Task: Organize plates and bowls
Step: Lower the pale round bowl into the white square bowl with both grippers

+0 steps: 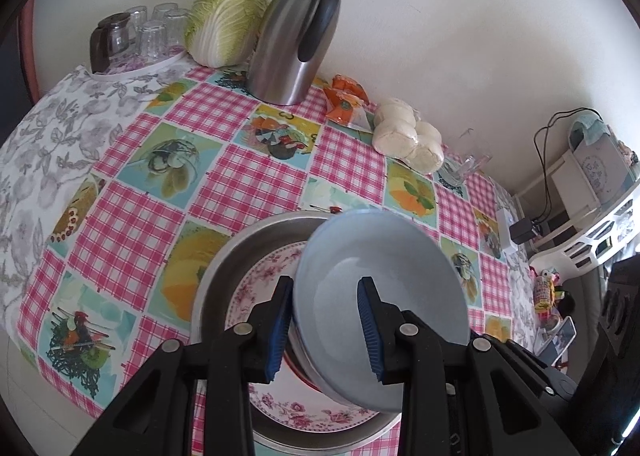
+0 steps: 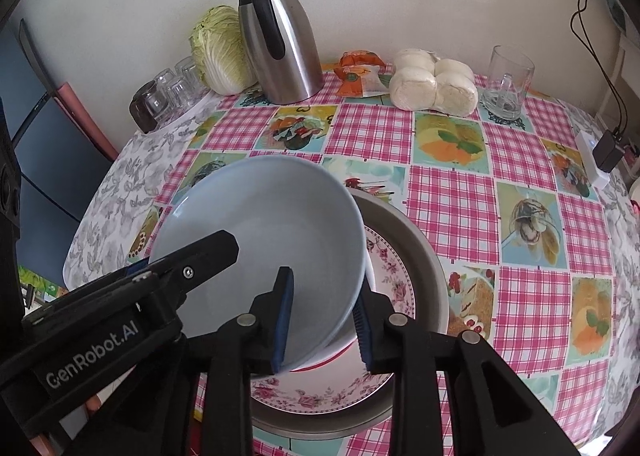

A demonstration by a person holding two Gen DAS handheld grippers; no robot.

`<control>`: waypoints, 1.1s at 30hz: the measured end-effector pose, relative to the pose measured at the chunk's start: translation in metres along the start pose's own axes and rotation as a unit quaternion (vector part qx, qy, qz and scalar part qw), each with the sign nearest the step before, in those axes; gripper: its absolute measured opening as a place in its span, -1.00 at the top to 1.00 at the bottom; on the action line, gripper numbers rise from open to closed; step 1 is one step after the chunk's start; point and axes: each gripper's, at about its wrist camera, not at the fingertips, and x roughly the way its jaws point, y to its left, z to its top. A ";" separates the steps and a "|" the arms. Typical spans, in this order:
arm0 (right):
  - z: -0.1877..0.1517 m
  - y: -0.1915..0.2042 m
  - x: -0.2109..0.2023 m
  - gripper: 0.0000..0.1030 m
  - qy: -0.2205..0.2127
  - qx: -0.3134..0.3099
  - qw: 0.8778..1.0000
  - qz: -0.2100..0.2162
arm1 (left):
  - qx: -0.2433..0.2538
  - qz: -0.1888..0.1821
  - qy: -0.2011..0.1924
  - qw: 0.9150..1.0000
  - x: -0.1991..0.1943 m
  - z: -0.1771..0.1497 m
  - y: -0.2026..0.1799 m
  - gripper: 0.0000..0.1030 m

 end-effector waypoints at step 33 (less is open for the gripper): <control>0.005 -0.055 -0.006 0.05 -0.032 0.111 0.992 0.043 | -0.022 0.010 -0.012 1.000 -0.001 0.005 0.007 0.74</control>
